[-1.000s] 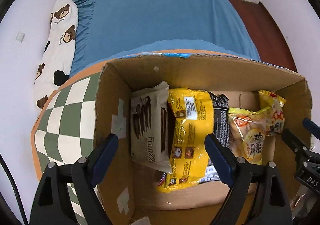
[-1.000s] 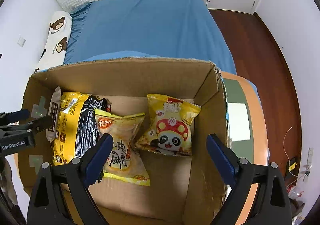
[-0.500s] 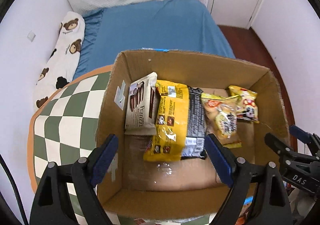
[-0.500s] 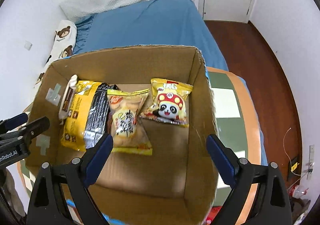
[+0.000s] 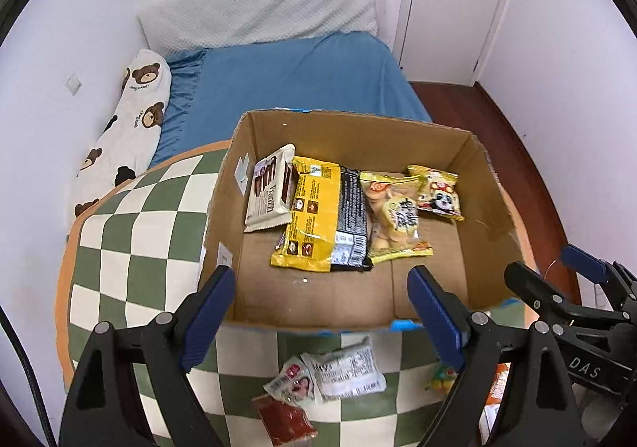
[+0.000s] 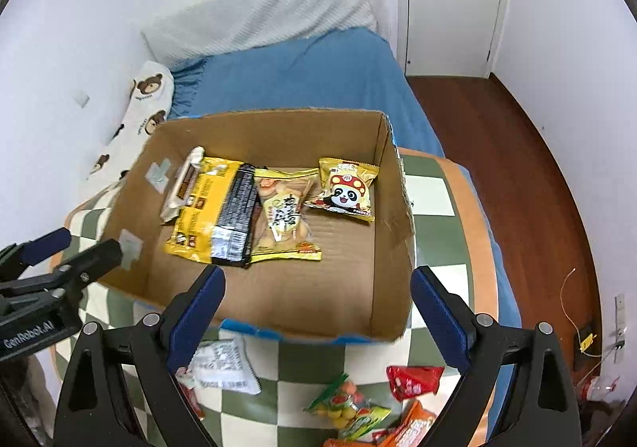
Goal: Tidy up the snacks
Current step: 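Grasp the red sauce packet with the left tool while the right grasps the orange packet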
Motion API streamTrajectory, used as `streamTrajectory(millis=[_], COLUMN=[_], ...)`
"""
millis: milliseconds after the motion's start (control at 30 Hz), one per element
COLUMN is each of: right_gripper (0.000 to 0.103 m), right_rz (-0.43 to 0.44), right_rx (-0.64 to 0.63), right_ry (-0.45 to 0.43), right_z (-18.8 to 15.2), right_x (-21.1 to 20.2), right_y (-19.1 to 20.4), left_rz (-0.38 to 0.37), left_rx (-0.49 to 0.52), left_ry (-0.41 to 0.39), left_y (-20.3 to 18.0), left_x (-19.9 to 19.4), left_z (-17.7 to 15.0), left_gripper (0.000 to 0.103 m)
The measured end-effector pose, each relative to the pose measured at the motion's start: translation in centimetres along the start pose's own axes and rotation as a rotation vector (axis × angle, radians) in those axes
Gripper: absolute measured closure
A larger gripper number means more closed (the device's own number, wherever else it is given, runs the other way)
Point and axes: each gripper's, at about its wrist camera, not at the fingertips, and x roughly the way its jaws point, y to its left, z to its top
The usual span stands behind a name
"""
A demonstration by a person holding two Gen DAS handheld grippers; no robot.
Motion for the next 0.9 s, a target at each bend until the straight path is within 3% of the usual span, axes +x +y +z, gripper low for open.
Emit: streamTrajectory(millis=[233, 367, 467, 600, 767, 900], right_gripper=[0.007, 0.007, 0.007, 0.007, 0.007, 0.007], right_rz=[0.04, 0.057, 0.061, 0.061, 0.066, 0.065], right_rx=[0.026, 0.08, 0.136, 0.199, 0.264, 0.332], right_ry=[-0.001, 0.078, 0.172, 0.296, 0.439, 0.467], right_z=[-3.7, -7.9, -12.2, -17.9, -23.4, -25.8], right_x=[-3.2, -2.7, -1.0, 1.6, 5.2, 6.9], right_y=[0.5, -0.6, -2.2, -3.8, -5.5, -6.6], left_rz=[-0.005, 0.029, 0.1, 0.138, 0.186, 0.077], left_rx=[-0.003, 0.038, 0.111, 0.199, 0.356, 0.165], left_ry=[-0.001, 0.039, 0.077, 0.196, 0.348, 0.489], left_y=[0.1, 0.4, 0.7, 1.8, 2.2, 4.5], left_x=[-2.0, -1.0, 0.6, 3.9, 7.7, 10.2], left_z=[-4.2, -8.1, -11.6, -16.1, -19.5, -20.1], left_gripper=[0.015, 0.015, 0.015, 0.015, 0.015, 0.015])
